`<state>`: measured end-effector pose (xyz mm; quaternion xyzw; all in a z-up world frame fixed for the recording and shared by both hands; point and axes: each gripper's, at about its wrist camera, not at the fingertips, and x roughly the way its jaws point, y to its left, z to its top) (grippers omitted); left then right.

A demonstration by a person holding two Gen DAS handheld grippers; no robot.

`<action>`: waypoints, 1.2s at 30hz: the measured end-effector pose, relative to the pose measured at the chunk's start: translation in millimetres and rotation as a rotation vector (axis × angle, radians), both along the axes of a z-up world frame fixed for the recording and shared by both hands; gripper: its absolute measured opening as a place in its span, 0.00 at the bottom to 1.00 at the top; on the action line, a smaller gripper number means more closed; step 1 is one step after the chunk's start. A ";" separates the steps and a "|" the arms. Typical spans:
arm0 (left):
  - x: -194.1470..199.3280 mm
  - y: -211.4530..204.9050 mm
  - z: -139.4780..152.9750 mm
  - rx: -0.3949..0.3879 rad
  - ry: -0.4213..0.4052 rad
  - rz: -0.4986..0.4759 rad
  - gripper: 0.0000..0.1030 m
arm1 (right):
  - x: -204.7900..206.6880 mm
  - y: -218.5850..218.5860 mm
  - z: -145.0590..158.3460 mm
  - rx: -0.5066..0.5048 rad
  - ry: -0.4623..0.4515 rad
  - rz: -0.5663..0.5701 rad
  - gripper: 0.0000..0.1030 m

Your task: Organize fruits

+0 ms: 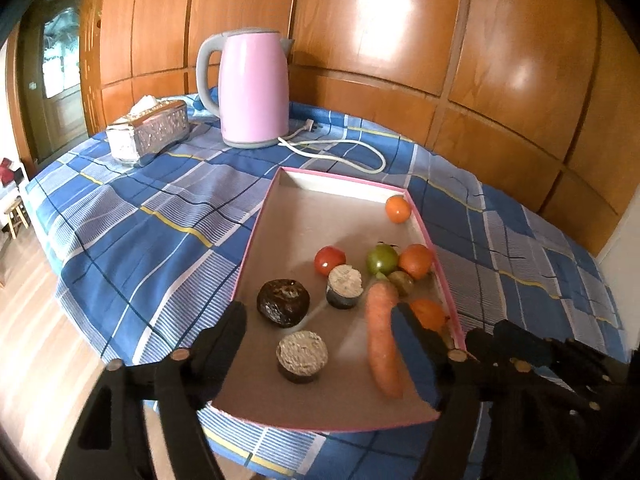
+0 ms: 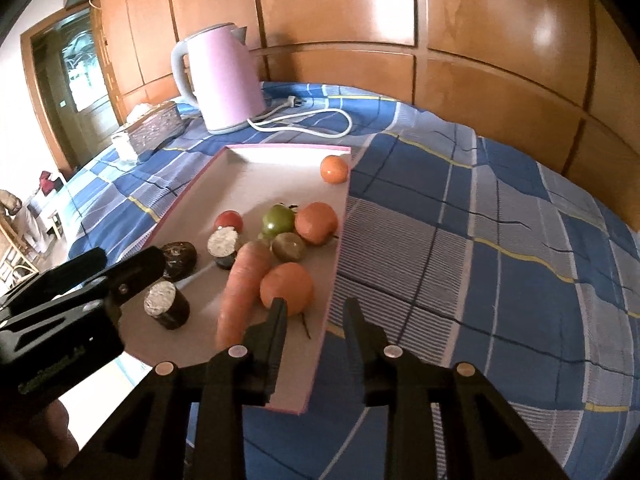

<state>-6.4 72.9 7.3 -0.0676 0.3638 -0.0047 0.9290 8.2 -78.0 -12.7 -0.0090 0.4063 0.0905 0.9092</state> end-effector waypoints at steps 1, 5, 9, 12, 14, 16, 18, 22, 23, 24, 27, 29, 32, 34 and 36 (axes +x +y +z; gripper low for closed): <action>-1.9 -1.1 0.4 0.000 -0.003 -0.002 0.78 | -1.8 -0.6 0.2 -0.001 -0.002 -0.002 0.29; -7.3 -4.6 -0.5 0.015 -0.004 -0.002 0.85 | -7.8 -2.2 2.6 -0.013 -0.023 -0.005 0.29; -9.6 -4.0 -3.8 0.015 0.010 0.004 0.87 | -10.2 -3.8 4.7 -0.012 -0.035 -0.017 0.29; -10.4 -2.6 -4.7 0.015 0.010 0.009 0.93 | -10.0 -4.6 4.4 -0.013 -0.033 -0.021 0.29; -10.9 -1.8 -3.8 0.015 0.002 0.013 0.96 | -10.1 -4.0 3.9 -0.014 -0.033 -0.020 0.29; -10.8 -1.2 -2.8 0.022 -0.002 0.023 0.99 | -9.7 -3.9 3.2 -0.015 -0.031 -0.020 0.29; -11.5 -0.2 -1.4 0.016 -0.012 0.022 1.00 | -9.5 -4.2 3.1 -0.014 -0.031 -0.020 0.29; -13.1 -1.9 2.1 0.039 -0.030 0.034 1.00 | -10.4 -3.3 2.8 -0.019 -0.037 -0.021 0.29; -13.7 -2.7 3.2 0.053 -0.037 0.043 1.00 | -11.0 -3.8 2.7 -0.018 -0.040 -0.023 0.29; -14.0 -2.8 3.8 0.059 -0.041 0.048 1.00 | -11.3 -4.3 2.8 -0.018 -0.041 -0.026 0.29; -16.0 -0.7 5.6 0.055 -0.050 0.058 1.00 | -11.9 -5.7 2.8 -0.016 -0.043 -0.033 0.29; -17.1 0.6 5.5 0.053 -0.052 0.061 1.00 | -12.6 -5.8 3.1 -0.014 -0.045 -0.034 0.29; -17.7 3.4 3.9 0.047 -0.044 0.068 1.00 | -14.3 -4.2 3.3 -0.019 -0.051 -0.031 0.29; -18.3 6.1 3.0 0.037 -0.040 0.074 1.00 | -15.7 -2.8 4.1 -0.021 -0.058 -0.025 0.29; -19.7 7.1 3.1 0.042 -0.043 0.078 1.00 | -16.8 -1.7 4.7 -0.025 -0.062 -0.023 0.29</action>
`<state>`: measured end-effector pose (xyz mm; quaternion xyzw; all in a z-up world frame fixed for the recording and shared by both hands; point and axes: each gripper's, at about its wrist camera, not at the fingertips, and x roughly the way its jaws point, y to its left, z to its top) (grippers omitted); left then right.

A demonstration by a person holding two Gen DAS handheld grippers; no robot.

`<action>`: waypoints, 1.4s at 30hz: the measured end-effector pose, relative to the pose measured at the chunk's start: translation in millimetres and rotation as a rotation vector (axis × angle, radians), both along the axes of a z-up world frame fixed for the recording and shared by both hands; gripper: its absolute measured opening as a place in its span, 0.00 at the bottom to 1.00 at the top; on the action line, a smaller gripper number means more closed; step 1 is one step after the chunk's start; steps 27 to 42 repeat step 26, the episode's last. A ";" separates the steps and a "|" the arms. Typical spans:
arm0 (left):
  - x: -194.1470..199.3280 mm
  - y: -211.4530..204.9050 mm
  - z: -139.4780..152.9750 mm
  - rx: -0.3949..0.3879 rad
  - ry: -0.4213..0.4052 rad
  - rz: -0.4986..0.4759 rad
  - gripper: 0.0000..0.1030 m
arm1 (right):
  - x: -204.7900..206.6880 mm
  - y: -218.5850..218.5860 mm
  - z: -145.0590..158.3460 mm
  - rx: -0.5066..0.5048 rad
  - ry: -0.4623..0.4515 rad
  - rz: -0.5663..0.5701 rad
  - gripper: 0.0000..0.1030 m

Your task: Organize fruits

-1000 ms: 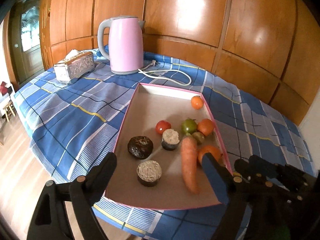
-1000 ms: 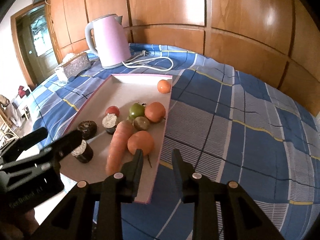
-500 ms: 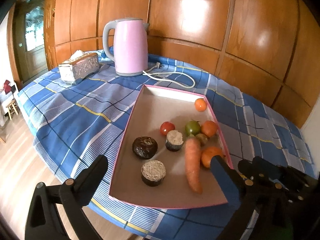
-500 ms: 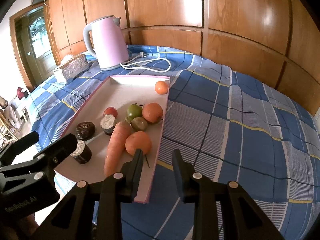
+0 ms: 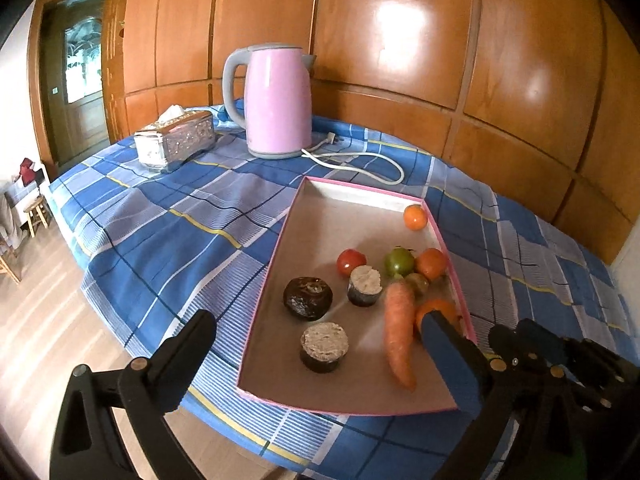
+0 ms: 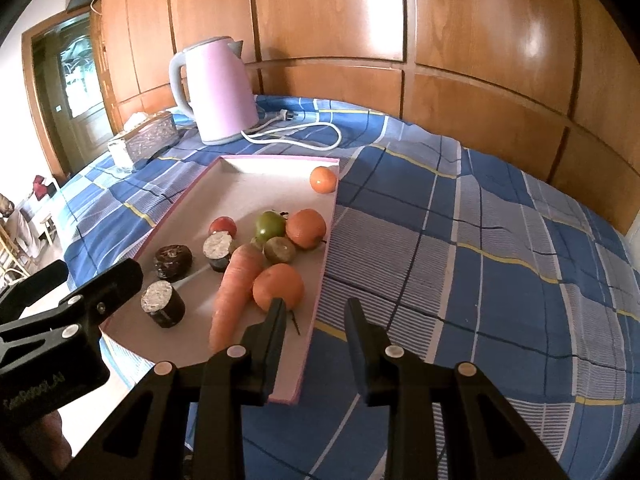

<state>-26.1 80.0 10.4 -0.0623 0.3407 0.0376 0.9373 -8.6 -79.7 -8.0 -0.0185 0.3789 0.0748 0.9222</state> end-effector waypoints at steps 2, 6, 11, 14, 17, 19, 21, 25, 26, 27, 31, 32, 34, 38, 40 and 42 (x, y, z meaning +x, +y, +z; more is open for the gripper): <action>-1.4 0.0 -0.3 0.005 0.001 0.000 1.00 | -0.5 1.0 0.6 -0.002 -0.003 0.002 0.29; -2.4 0.2 -0.8 0.008 0.001 0.003 1.00 | -0.9 1.7 0.6 -0.003 -0.003 0.003 0.29; -3.0 2.1 -1.0 0.001 0.002 0.003 1.00 | -1.3 2.6 0.1 -0.003 -0.002 0.004 0.29; -2.8 1.7 -0.7 0.005 0.001 0.003 1.00 | -1.6 2.8 -0.1 -0.004 -0.003 0.005 0.29; -2.2 -0.7 -1.8 0.024 0.010 0.010 1.00 | -1.6 3.5 -1.2 -0.009 -0.002 0.009 0.29; -2.3 -2.4 -2.0 0.043 0.009 0.019 1.00 | -1.5 3.8 -2.2 -0.011 0.000 0.013 0.29; -1.9 -2.4 -2.2 0.036 0.007 0.017 1.00 | -0.9 3.9 -3.1 -0.015 0.002 0.016 0.29; -2.6 -4.1 -2.3 0.036 0.002 0.009 1.00 | -0.7 3.7 -3.4 -0.016 0.002 0.016 0.29; -2.5 -4.9 -2.0 0.040 0.000 0.007 1.00 | -0.3 2.7 -3.8 -0.017 0.001 0.017 0.29; -2.5 -4.9 -2.0 0.040 0.000 0.007 1.00 | -0.3 2.7 -3.8 -0.017 0.001 0.017 0.29; -2.5 -4.9 -2.0 0.040 0.000 0.007 1.00 | -0.3 2.7 -3.8 -0.017 0.001 0.017 0.29; -2.5 -4.9 -2.0 0.040 0.000 0.007 1.00 | -0.3 2.7 -3.8 -0.017 0.001 0.017 0.29; -2.5 -4.9 -2.0 0.040 0.000 0.007 1.00 | -0.3 2.7 -3.8 -0.017 0.001 0.017 0.29; -2.5 -4.9 -2.0 0.040 0.000 0.007 1.00 | -0.3 2.7 -3.8 -0.017 0.001 0.017 0.29; -2.5 -4.9 -2.0 0.040 0.000 0.007 1.00 | -0.3 2.7 -3.8 -0.017 0.001 0.017 0.29; -2.5 -4.9 -2.0 0.040 0.000 0.007 1.00 | -0.3 2.7 -3.8 -0.017 0.001 0.017 0.29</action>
